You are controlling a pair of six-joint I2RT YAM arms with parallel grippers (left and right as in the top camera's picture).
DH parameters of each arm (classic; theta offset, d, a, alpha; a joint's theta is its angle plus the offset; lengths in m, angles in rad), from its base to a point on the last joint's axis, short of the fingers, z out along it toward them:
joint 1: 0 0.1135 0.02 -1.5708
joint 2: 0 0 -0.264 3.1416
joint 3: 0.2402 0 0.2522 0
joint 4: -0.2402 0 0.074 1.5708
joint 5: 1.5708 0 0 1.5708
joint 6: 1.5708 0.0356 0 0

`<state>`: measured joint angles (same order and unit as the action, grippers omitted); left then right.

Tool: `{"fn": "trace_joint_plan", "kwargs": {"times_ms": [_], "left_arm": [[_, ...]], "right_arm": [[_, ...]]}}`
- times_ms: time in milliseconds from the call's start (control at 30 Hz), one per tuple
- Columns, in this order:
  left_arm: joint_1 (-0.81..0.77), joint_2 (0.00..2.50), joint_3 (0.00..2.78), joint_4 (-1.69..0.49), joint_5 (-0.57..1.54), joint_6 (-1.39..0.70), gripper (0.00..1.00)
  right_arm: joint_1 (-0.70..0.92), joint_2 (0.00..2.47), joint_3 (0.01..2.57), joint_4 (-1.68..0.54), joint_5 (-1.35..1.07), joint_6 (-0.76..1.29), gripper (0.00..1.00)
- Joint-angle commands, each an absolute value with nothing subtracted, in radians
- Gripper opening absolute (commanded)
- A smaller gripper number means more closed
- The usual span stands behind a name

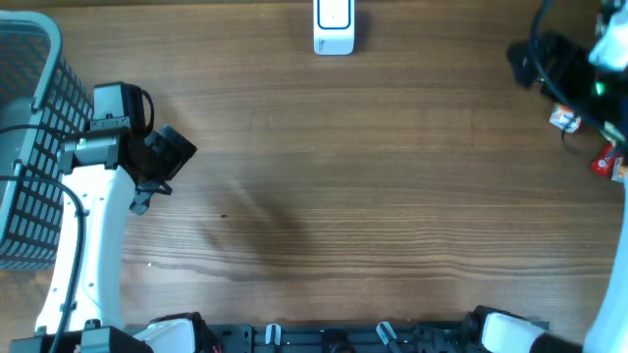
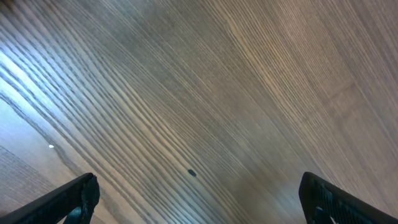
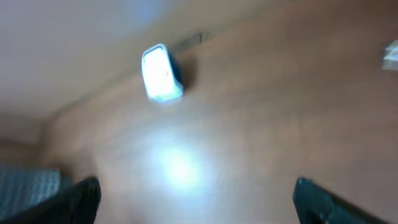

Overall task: Scan the item barcode
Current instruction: 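Carry the tissue pack to the right edge onto the other packs, then open the right gripper to release the tissue pack and withdraw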

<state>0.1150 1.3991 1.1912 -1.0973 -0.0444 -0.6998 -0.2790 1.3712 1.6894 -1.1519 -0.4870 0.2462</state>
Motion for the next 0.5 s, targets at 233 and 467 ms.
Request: {"fn": "trace_joint_plan", "kwargs": {"times_ms": [233,467], "left_arm": [[0.116,1.405,1.205,-1.097,-0.058,-0.688,1.0],[0.116,1.405,1.205,-1.097,-0.058,-0.688,1.0]], "right_arm": [[-0.278,1.261,1.686,-1.517,-0.522,0.143,1.0],[-0.278,1.139,1.686,-1.56,-0.521,0.133,1.0]]}}
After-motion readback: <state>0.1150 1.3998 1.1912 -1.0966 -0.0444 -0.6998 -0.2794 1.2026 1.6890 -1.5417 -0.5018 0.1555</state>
